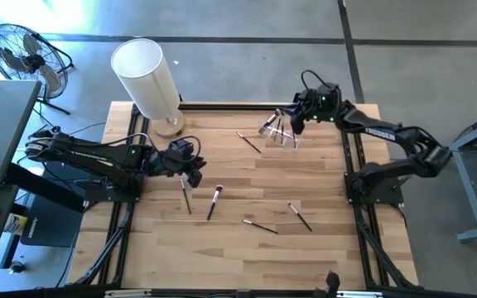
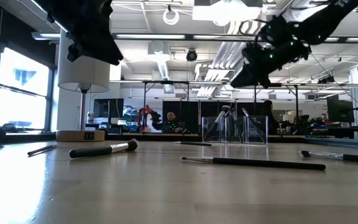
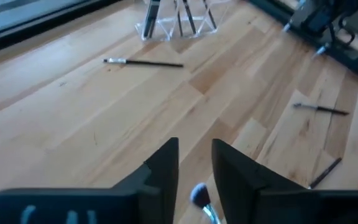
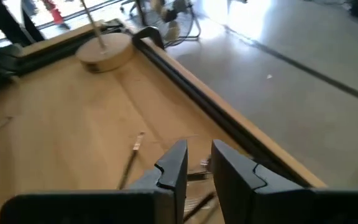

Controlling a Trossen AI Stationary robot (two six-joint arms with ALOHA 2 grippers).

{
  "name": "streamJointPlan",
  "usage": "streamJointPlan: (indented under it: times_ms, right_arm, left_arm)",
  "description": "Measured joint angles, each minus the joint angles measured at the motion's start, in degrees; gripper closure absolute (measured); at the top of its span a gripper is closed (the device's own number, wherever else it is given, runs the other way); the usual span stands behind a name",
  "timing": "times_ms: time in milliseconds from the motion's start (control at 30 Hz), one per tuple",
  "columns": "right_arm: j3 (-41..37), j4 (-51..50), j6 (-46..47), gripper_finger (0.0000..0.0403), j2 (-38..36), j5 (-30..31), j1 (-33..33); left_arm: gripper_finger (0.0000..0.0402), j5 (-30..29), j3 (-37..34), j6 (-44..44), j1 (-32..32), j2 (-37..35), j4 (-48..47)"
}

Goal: Pick & Place Makeup Brushes
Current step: Put the black makeup brush into the transparent organizer

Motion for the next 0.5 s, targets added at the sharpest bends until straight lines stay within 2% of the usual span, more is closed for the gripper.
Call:
streamJointPlan:
  times_ms: [167, 333, 433, 500]
  right_arm:
    - [6.45, -14.09, -1.52, 0.0359, -3.21, 0.73, 5.40]
    - [9.71, -24.49, -3.93, 0.0399, -3.72, 8.08, 13.43]
    - [9.49, -27.12, -1.87, 0.0392, -3.72, 13.02, 17.30]
    - [8.88, -27.81, -0.16, 0.0388, -3.72, 14.86, 19.03]
  left_arm:
    - [0.0292, -0.08, 0.00, 0.81, 0.00, 0.00, 2.54]
    - [0.0291, -0.46, 0.00, 1.27, 0.00, 0.24, 2.50]
    - [0.0291, -1.19, 0.07, -4.31, 0.00, 2.64, 1.09]
    - [0.0291, -1.78, -0.03, -11.49, 0.00, 3.30, -3.17]
